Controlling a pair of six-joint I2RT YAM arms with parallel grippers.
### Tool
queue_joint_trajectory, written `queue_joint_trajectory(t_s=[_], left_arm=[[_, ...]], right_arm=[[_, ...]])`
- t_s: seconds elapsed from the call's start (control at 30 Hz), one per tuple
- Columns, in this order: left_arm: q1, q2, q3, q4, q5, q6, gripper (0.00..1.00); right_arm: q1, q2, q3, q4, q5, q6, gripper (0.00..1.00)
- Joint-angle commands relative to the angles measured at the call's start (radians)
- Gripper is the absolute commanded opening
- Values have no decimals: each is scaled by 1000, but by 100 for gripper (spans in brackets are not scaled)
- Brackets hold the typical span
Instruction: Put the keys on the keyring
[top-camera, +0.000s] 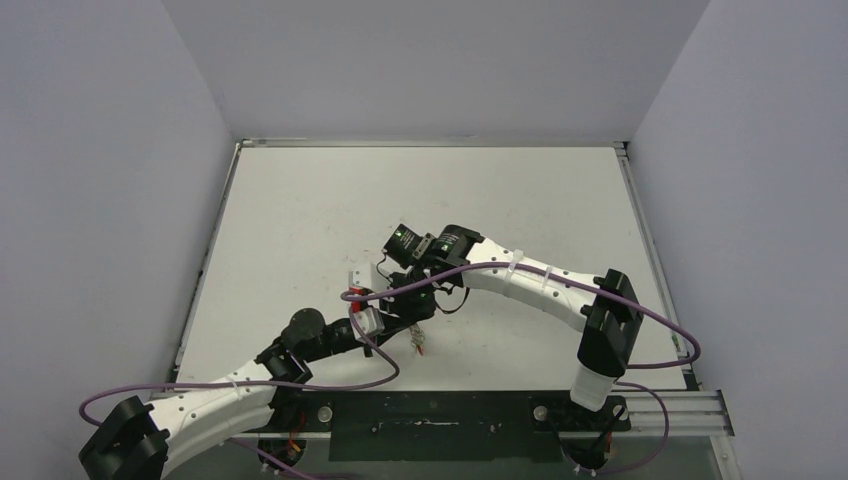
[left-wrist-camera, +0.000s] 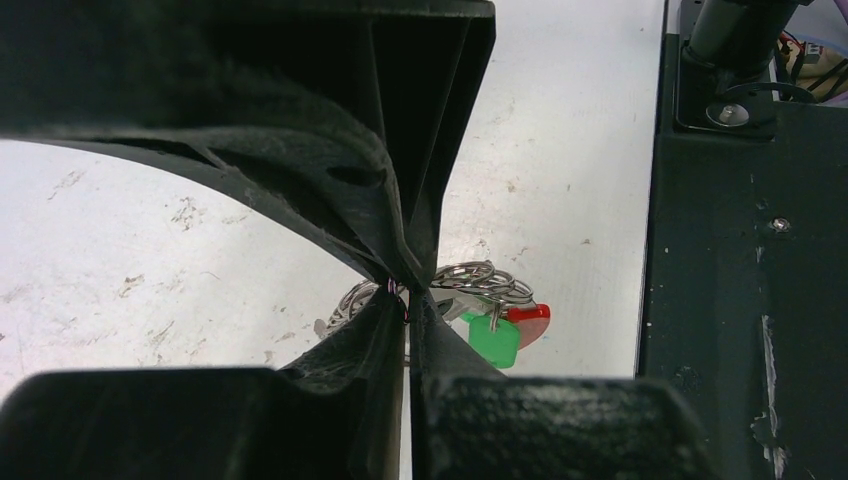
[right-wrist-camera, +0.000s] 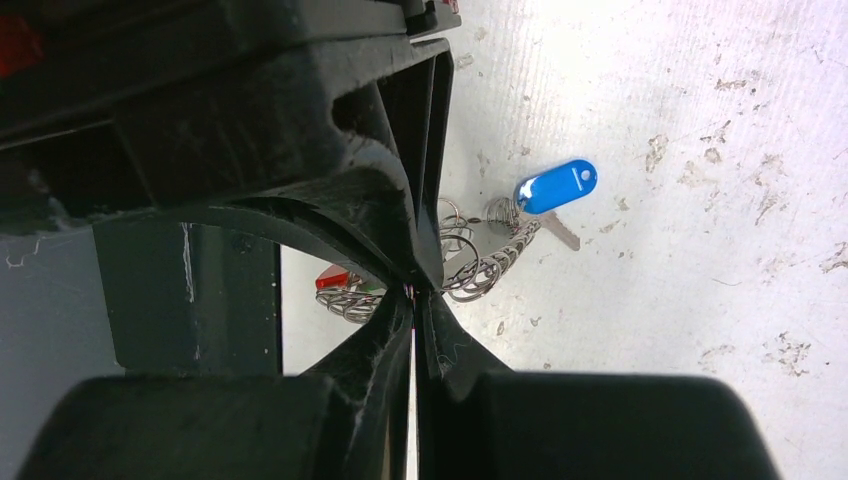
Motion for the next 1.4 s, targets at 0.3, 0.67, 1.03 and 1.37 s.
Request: queue_joint_trajectory(t_s=[0.3,0.67,1.03,1.37], left_arm=[[2,38,34,123,-27,-18,0],[1,24,22,129,-29,-15,0],[2,13,-2,210,2,-18,0],[2,-18,-16,227,25,-14,0]], right_arm=[[-26,-24,-37,60,8,10,14],[-193,-334,-358,452,-258,0,57],[-276,-500,-687,871,-492,-41,56],[-293,-488,-733,978,-555,-9,45]])
